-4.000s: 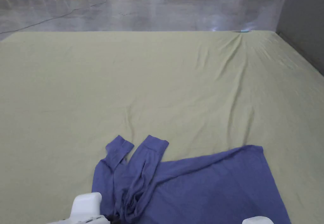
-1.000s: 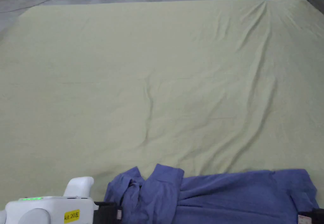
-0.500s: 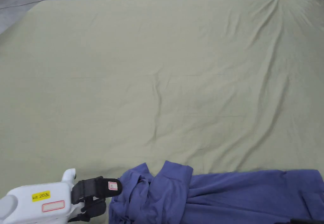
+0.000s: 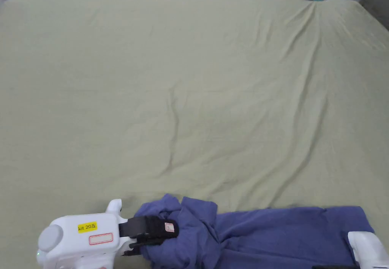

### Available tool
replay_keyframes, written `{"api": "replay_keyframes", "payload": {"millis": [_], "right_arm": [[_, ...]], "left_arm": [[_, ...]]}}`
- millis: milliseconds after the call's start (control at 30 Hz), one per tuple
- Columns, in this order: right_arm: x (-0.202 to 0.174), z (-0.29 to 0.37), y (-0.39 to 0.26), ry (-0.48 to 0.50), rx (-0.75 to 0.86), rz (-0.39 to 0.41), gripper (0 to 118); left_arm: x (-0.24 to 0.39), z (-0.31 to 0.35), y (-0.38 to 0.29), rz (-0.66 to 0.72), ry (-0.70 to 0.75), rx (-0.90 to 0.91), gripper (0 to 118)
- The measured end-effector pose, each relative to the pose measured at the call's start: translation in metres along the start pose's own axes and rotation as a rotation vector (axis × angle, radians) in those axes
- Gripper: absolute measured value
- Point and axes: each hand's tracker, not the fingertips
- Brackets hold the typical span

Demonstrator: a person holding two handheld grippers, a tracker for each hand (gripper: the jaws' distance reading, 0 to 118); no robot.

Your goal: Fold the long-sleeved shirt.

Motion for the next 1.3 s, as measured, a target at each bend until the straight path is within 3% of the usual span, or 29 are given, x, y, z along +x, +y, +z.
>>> {"api": "replay_keyframes", "payload": {"millis": [33, 267, 400, 533, 667, 800, 1000, 1100, 1233, 1300], "right_arm": [[0.0, 0.001, 0.002, -0.004, 0.003, 0.0, 0], [0.0, 0.013, 0.011, -0.034, 0.034, 0.005, 0], [-0.001, 0.013, 0.015, -0.044, 0.045, -0.002, 0], [-0.005, 0.01, 0.018, -0.056, 0.04, -0.003, 0], [-0.01, 0.004, 0.02, -0.111, 0.015, 0.016, 0], [-0.015, 0.002, 0.018, -0.155, -0.015, 0.024, 0], [-0.013, 0.003, 0.011, -0.196, -0.029, 0.023, 0], [-0.008, 0.004, 0.007, -0.195, -0.03, 0.009, 0], [-0.003, 0.006, 0.004, -0.205, -0.029, -0.016, 0], [-0.002, 0.006, 0.003, -0.219, -0.026, -0.022, 0]], "left_arm": [[-0.012, 0.01, 0.009, 0.007, -0.038, 0.002, 22], [-0.015, 0.141, 0.056, -0.044, 0.069, 0.123, 22], [0.006, 0.184, 0.064, -0.117, 0.262, 0.217, 22], [0.047, 0.2, 0.068, -0.21, 0.576, 0.261, 22], [0.111, 0.137, 0.043, -0.365, 0.777, 0.219, 22], [0.166, 0.035, 0.008, -0.663, 1.07, 0.112, 22], [0.176, -0.103, -0.05, -0.946, 1.105, -0.088, 22], [0.161, -0.164, -0.076, -1.013, 1.144, -0.18, 22], [0.145, -0.203, -0.092, -1.073, 1.232, -0.122, 22], [0.144, -0.198, -0.091, -1.036, 1.166, -0.12, 23]]}}
